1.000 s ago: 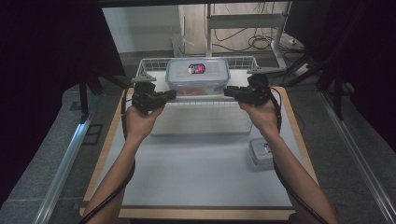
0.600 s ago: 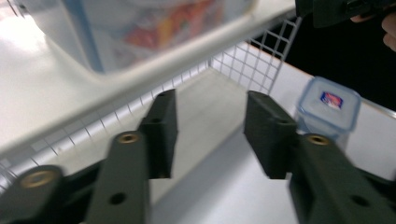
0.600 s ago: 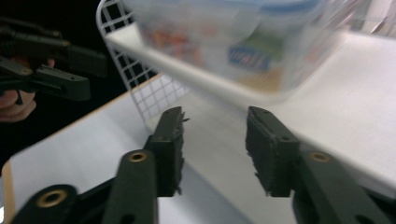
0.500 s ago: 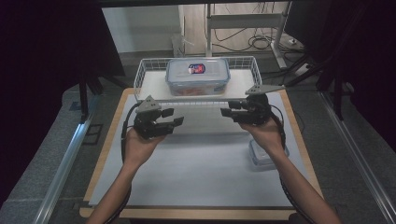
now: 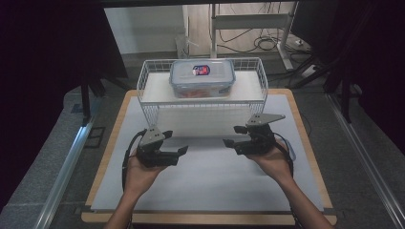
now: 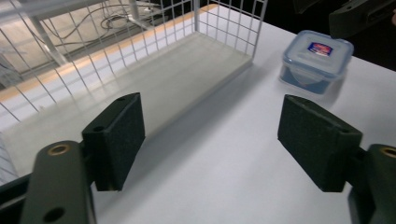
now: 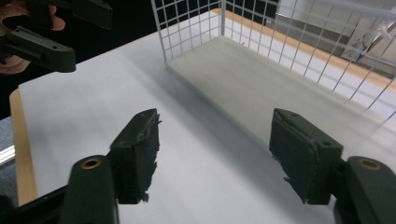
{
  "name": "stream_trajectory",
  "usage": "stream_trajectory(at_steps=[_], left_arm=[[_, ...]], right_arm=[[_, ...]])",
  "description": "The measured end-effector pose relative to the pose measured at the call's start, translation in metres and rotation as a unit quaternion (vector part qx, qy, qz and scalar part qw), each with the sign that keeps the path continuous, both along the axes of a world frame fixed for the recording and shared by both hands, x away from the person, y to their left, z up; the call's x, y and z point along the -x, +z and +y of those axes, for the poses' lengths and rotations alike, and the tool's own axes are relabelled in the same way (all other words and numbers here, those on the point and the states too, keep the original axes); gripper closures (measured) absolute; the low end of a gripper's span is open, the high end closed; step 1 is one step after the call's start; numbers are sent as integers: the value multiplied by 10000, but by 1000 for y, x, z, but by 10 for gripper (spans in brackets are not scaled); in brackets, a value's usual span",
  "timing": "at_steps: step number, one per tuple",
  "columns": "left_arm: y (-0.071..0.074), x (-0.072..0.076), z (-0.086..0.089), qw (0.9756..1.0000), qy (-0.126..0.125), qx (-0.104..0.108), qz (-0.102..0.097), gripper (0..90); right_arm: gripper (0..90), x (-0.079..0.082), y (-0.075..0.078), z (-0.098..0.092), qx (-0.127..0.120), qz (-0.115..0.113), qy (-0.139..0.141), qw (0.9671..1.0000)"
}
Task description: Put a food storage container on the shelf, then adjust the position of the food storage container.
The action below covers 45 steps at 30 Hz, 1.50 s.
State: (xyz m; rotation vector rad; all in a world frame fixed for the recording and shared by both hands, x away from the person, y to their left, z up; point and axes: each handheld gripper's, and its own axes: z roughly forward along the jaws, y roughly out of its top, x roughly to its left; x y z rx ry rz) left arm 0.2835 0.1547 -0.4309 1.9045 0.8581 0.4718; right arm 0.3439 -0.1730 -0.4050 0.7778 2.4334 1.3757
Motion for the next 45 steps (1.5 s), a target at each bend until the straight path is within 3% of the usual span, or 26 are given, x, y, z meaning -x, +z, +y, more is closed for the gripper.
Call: stream_trajectory(at_steps=[5, 9, 12, 19, 23, 27, 36, 45], left_arm=[[-14, 12, 0, 9999, 29, -136, 91, 131], [-23, 19, 4, 9998, 13, -59, 193, 105], [-36, 27, 7, 9996, 8, -56, 281, 69], [-55, 39, 8, 9993, 67, -196, 297, 25], [-67, 47, 9, 9988, 165, -418, 186, 15], [-73, 49, 12, 9984, 248, -431, 262, 18], [-77, 48, 9, 9977, 262, -568, 241, 23], [-79, 46, 10, 9971, 287, -625, 312, 28]], right_arm=[[240, 10, -14, -5, 12, 7, -39, 10000], [192, 19, -29, -12, 3, 5, -145, 9999], [162, 24, -41, -15, 157, -5, -219, 9996], [101, 43, -64, -23, 94, 147, -255, 9995], [81, 50, -75, -27, 205, 161, -291, 9992], [67, 54, -86, -30, 392, 133, -301, 9987], [64, 52, -92, -30, 510, 206, -310, 9980], [24, 46, -90, -33, 520, 434, -448, 9967]])
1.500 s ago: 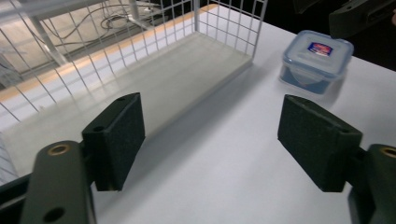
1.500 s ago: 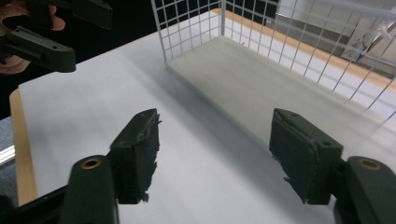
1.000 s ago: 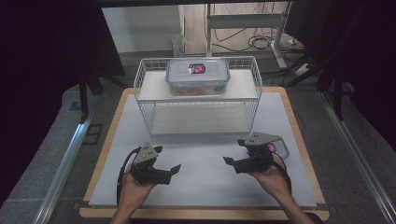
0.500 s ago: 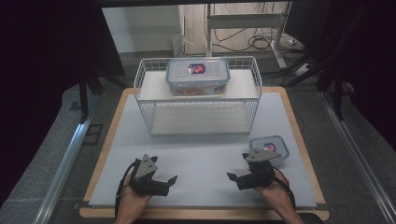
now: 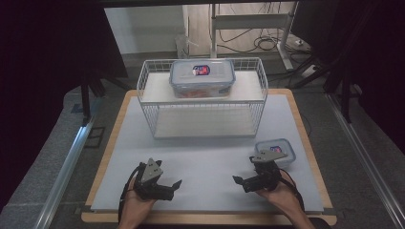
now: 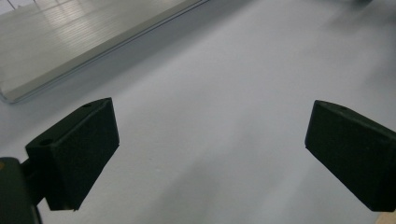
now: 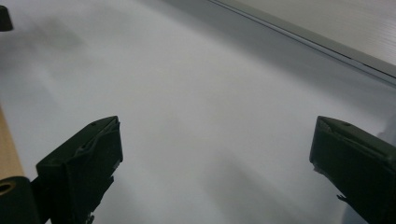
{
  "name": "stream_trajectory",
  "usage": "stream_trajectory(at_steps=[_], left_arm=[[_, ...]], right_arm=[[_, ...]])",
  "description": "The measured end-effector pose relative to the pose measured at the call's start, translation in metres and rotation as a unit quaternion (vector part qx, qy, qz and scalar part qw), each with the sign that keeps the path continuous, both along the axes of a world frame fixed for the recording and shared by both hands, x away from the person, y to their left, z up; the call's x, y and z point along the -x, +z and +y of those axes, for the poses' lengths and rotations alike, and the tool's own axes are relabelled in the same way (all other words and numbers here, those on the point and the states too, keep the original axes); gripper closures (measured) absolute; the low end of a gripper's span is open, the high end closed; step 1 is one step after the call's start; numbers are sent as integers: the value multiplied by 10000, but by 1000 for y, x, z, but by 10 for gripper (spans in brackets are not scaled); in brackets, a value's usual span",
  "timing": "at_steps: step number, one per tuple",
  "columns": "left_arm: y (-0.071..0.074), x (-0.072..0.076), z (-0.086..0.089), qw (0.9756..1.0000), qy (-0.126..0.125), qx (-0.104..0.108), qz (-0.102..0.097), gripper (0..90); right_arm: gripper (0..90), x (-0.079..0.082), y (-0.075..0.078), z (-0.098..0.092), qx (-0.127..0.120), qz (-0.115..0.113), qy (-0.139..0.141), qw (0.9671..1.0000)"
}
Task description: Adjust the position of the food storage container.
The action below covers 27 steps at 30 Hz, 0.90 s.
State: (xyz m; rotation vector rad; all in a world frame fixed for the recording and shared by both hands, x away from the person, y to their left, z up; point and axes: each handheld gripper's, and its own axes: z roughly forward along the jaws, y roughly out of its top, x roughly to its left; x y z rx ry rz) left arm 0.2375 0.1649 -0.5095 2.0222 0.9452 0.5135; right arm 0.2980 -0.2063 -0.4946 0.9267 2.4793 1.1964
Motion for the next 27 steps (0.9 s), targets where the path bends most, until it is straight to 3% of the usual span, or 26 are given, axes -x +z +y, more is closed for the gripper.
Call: stream_trajectory(at_steps=[4, 10, 15, 18, 19, 21, 27], left_arm=[[-1, -1, 2, 10000, 32, 8, 24, 28], [-3, -2, 1, 10000, 21, -24, 53, 30], [-4, -2, 0, 9999, -12, -68, 75, 32], [-4, -3, 0, 9999, -5, -79, 70, 34], [-4, -3, 0, 9999, -5, -79, 70, 34], [-4, -3, 1, 10000, 6, -54, 65, 35], [-4, -4, 3, 10000, 34, -14, 78, 36]], right_arm=[[107, -3, 3, -4, 180, -129, -125, 9997], [489, -10, 14, -21, 293, -253, -391, 9985], [699, -22, 20, -44, 189, -201, -693, 9972], [803, -29, 23, -59, 197, -293, -1078, 9935], [803, -29, 23, -59, 197, -293, -1078, 9935], [898, -36, 25, -75, 262, -445, -1400, 9888], [900, -47, 25, -108, 169, -497, -1983, 9787]])
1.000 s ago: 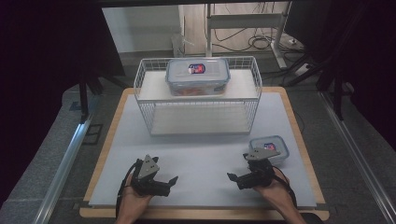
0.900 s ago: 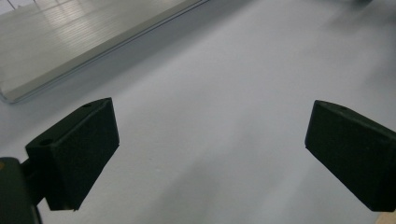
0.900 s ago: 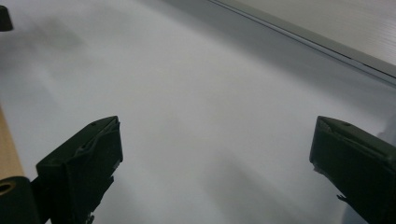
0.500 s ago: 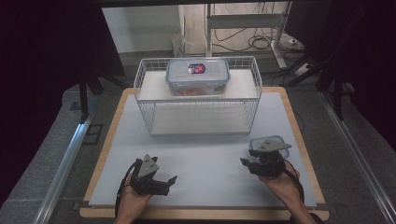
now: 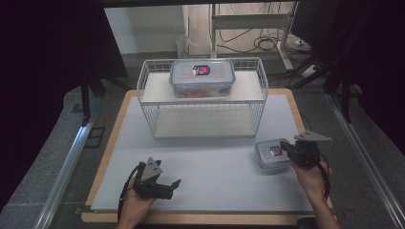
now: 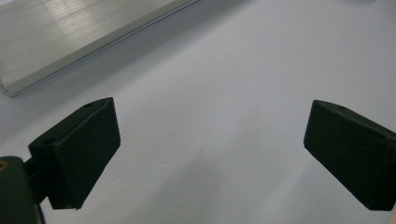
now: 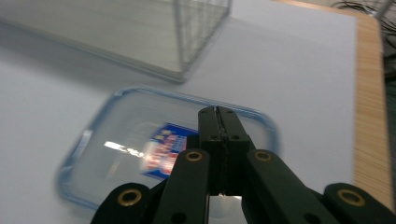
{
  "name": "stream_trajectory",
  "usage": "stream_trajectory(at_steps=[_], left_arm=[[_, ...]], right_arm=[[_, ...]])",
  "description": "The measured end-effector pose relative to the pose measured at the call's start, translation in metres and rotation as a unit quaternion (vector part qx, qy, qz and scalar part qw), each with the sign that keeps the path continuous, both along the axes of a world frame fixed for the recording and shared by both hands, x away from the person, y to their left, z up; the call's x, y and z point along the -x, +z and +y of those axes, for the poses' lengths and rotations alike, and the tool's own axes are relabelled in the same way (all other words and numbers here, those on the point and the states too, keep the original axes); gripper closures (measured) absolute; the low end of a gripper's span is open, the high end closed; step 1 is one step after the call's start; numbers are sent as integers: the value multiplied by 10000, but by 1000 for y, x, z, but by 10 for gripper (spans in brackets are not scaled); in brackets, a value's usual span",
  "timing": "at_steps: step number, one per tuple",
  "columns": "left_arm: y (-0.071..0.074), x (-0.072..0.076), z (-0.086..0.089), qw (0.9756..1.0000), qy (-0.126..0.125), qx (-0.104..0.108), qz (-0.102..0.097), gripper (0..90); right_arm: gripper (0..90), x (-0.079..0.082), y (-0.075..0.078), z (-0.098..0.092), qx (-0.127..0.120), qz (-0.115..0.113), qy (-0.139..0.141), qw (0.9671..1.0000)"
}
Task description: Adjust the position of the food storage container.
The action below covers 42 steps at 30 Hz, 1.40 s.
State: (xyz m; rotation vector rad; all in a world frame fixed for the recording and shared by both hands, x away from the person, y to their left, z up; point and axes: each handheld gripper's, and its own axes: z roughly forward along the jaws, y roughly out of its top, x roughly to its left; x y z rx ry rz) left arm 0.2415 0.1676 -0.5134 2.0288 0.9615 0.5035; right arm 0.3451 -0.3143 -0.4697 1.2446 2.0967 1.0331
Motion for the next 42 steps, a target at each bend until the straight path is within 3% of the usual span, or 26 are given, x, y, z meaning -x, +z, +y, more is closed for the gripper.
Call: stream_trajectory(at_steps=[9, 18, 25, 42], left_arm=[[-1, -1, -1, 10000, 0, 4, 21, 38], [-2, -1, -1, 10000, -9, 26, 65, 40], [-3, -2, -1, 9999, -31, 29, 104, 43], [-5, -3, -6, 9998, -88, -17, 151, 46]], right_arm=[[900, -10, -7, -23, 173, 57, -441, 9989], [900, -14, -13, -27, 273, 210, -553, 9979], [900, -14, -15, -28, 166, 279, -586, 9978], [900, -7, -17, 13, -135, 491, 84, 9987]])
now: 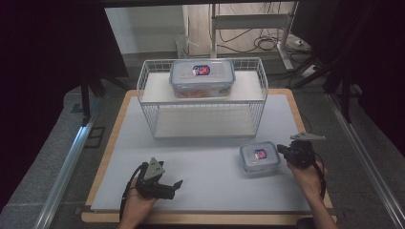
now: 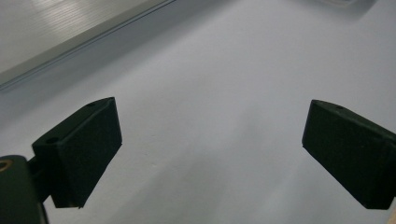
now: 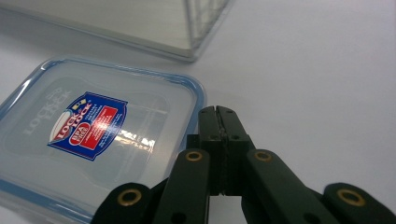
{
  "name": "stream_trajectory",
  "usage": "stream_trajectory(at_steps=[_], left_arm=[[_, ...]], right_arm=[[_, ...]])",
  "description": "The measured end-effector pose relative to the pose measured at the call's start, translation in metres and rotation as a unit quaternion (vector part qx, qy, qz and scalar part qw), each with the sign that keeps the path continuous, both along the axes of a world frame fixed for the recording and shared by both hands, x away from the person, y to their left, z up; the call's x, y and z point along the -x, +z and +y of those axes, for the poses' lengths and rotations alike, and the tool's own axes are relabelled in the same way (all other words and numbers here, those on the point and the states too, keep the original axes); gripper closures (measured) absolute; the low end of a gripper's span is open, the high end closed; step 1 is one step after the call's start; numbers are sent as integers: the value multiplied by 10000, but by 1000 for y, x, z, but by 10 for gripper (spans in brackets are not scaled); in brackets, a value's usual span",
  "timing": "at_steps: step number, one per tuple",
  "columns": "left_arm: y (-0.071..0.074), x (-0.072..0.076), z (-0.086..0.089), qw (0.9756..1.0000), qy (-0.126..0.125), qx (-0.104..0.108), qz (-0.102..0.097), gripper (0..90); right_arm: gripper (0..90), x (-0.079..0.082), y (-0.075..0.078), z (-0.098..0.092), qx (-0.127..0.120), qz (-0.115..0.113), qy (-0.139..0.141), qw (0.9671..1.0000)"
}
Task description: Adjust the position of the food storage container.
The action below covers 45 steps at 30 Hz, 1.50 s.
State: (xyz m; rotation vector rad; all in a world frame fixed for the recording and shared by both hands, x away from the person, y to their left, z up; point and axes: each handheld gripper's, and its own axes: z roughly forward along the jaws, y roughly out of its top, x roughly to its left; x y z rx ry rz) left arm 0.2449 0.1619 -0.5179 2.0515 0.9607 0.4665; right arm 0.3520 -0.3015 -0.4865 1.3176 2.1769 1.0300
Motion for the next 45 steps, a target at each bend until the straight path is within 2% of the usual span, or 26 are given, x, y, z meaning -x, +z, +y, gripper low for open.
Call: stream_trajectory(at_steps=[5, 15, 16, 17, 18, 20, 27, 31, 36, 43, 45], left_arm=[[0, 0, -1, 10000, -6, -13, 7, 47], [-1, -1, -1, 10000, 6, -23, 12, 47], [-1, -1, -1, 10000, 6, -23, 12, 47], [-1, -1, -1, 10000, 2, -25, 12, 47], [-1, -1, -1, 10000, 2, -25, 12, 47], [-1, -1, -1, 10000, 1, -29, 19, 47], [-1, -2, -1, 10000, -2, -35, 27, 47], [-1, -2, -2, 10000, -4, -30, 27, 48], [-1, -2, -2, 10000, -7, -34, 25, 48], [-1, -1, -1, 10000, 0, -40, 21, 48], [-1, -1, 0, 10000, 11, -33, 19, 48]], right_arm=[[900, 2, -1, 16, -21, 28, 214, 9998], [900, 13, -4, 66, -94, 126, 843, 9963], [900, 13, -4, 66, -94, 126, 843, 9963], [900, 16, -5, 76, -120, 140, 991, 9949], [900, 16, -5, 76, -120, 140, 991, 9949], [900, 21, -6, 89, -110, 165, 1177, 9928], [900, 30, -9, 112, -130, 211, 1519, 9881], [900, 35, -11, 122, -189, 252, 1648, 9858], [900, 37, -12, 130, -144, 202, 1718, 9848], [899, 37, -12, 129, -193, 262, 1837, 9824], [897, 38, -11, 128, -146, 215, 1844, 9825]])
